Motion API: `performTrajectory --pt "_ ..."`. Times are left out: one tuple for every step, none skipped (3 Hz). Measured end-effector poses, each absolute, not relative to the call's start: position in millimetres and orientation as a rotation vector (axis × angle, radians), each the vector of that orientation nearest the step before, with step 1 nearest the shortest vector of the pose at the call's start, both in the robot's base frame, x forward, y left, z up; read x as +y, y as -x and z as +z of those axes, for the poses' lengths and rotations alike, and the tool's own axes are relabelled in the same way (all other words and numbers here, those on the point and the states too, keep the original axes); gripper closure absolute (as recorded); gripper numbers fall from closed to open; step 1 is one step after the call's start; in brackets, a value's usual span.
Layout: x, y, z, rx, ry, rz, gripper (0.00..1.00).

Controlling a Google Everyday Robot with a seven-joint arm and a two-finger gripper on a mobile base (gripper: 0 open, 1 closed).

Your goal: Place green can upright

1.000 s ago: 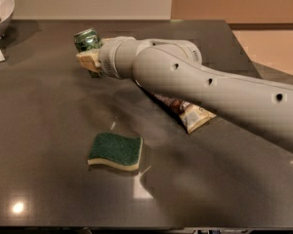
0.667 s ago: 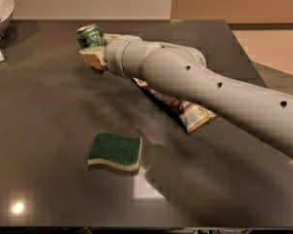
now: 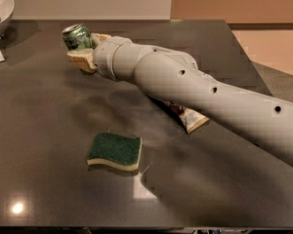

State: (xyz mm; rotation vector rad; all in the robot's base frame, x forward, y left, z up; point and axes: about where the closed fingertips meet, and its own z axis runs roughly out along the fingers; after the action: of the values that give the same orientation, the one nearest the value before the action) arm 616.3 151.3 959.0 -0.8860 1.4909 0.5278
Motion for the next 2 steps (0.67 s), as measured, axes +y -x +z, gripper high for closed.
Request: performTrajectory --pt "145.1 -608.9 954.6 1.481 0.834 0.542 1.00" --pt "134.2 -596.9 954.9 1.466 0.766 0.542 1.00"
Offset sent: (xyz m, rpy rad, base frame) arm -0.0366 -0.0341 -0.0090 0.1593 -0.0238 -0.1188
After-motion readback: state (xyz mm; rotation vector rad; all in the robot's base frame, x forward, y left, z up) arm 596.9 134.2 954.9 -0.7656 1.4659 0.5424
